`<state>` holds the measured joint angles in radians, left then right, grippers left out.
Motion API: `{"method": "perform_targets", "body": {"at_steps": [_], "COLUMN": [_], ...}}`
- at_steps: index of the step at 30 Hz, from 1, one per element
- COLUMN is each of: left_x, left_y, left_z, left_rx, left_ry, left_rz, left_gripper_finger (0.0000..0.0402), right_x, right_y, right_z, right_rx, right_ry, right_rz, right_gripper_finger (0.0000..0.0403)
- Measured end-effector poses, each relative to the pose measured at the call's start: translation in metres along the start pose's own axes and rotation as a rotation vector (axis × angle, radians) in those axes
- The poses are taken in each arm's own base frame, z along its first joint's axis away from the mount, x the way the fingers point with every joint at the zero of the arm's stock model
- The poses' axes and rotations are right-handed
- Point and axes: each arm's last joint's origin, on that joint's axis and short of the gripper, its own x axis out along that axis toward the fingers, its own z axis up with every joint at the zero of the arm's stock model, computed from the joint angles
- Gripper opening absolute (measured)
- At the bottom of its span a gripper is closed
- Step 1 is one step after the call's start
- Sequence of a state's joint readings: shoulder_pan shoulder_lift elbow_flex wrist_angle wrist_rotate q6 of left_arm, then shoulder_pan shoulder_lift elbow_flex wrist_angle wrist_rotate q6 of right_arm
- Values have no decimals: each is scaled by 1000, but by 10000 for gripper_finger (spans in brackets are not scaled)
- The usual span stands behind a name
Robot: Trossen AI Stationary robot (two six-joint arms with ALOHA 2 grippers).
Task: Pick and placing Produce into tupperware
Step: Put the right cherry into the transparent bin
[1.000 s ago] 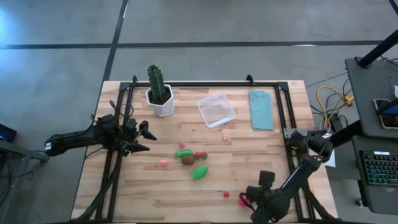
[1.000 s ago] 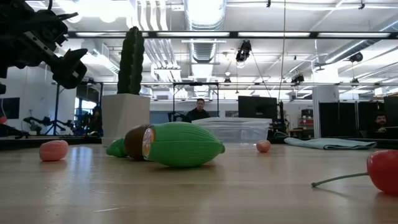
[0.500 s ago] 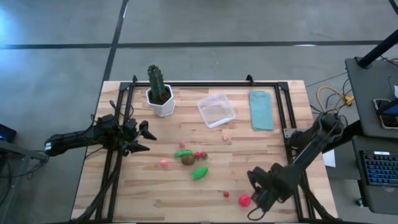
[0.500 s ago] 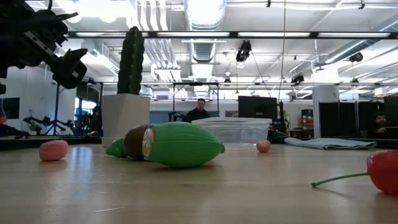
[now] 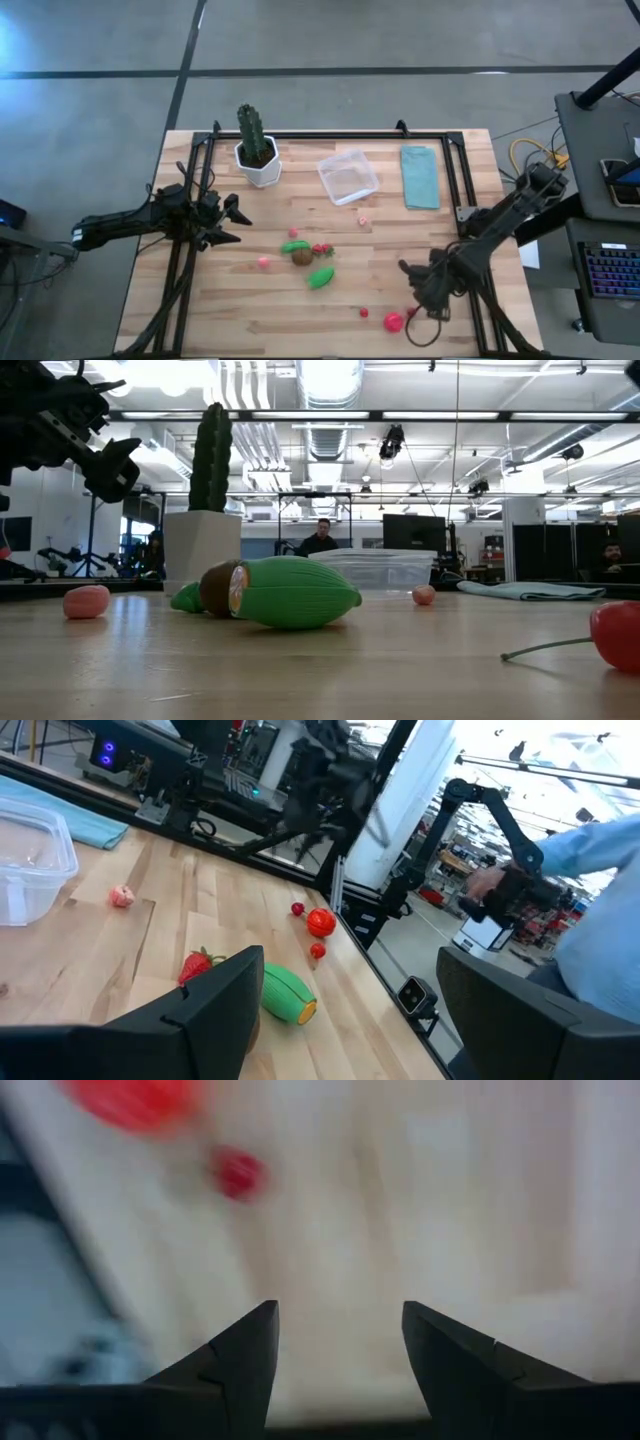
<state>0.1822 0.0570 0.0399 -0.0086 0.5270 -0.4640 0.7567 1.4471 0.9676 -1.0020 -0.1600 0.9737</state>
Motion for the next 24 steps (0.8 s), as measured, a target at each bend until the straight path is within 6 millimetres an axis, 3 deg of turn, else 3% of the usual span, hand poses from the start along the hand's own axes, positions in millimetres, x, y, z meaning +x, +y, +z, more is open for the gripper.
{"method": "perform_targets", "body": {"at_steps": [4, 8, 13, 24], "left_x": [0, 0, 0, 0], "left_y": [0, 0, 0, 0], "left_z": [0, 0, 0, 0], "left_rx": [0, 0, 0, 0], "left_ry": [0, 0, 0, 0], "left_rz": [0, 0, -1, 0], "left_gripper_finger": [283, 283, 283, 283], "right_x": [17, 22, 23, 51], "right_y": [-8, 5, 20, 37], "right_z": [-7, -13, -20, -19], "right_rx": [-193, -515, -733, -780], "right_ry": [17, -146, -250, -335], "right_rz": [-65, -82, -44, 23], "right_gripper_finger": [205, 205, 205, 206]}}
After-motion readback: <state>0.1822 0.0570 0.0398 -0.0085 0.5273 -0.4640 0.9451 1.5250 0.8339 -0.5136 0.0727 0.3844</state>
